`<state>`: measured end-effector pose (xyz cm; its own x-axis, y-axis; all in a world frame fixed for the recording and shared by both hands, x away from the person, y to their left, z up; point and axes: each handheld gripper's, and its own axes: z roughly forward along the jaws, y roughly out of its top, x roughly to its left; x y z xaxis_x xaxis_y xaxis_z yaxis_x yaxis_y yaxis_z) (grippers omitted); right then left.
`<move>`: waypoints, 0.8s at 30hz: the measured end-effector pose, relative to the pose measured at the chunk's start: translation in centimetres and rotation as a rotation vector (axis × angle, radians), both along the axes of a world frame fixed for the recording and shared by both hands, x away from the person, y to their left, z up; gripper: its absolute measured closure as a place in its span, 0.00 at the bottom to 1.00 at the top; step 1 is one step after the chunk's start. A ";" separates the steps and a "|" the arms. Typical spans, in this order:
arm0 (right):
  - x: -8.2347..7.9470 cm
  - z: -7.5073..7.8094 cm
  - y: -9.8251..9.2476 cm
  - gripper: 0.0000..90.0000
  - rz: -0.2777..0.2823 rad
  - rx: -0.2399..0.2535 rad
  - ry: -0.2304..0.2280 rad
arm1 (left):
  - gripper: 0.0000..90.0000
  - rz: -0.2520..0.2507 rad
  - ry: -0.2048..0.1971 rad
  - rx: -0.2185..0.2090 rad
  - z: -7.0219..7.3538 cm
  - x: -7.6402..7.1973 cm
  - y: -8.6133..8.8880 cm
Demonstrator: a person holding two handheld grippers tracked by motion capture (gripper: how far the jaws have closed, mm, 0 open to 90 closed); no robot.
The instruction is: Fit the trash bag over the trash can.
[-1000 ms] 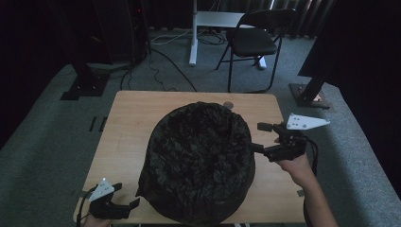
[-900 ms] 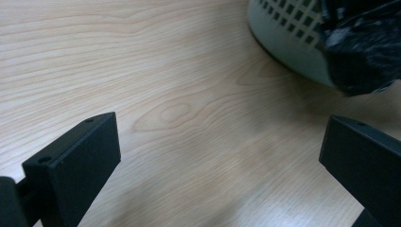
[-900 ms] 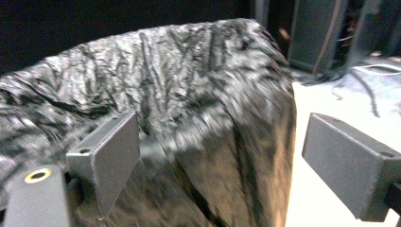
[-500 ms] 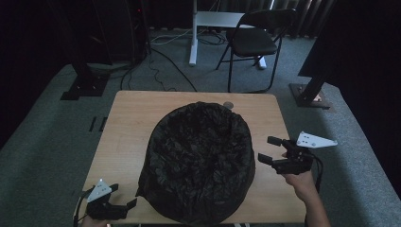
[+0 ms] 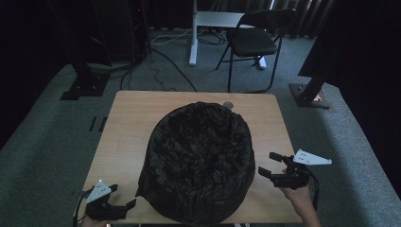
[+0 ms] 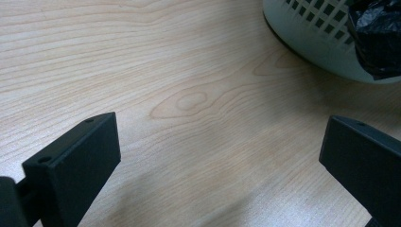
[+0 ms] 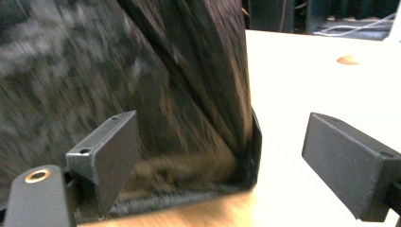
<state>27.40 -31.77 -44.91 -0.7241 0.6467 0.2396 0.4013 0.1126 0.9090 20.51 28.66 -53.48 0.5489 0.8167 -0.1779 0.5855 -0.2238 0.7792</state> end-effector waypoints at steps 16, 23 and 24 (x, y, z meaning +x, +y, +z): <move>-2.1 -5.2 -2.0 0.13 -0.102 -0.040 0.060 | 0.00 0.013 0.000 0.010 -0.2 0.1 0.1; -2.8 -7.2 -2.7 0.13 -0.136 -0.048 0.107 | 0.00 0.018 0.001 0.012 -0.3 0.2 0.2; -2.9 -7.5 -2.9 0.13 -0.145 -0.045 0.110 | 0.00 0.024 0.000 0.015 -0.4 0.2 0.3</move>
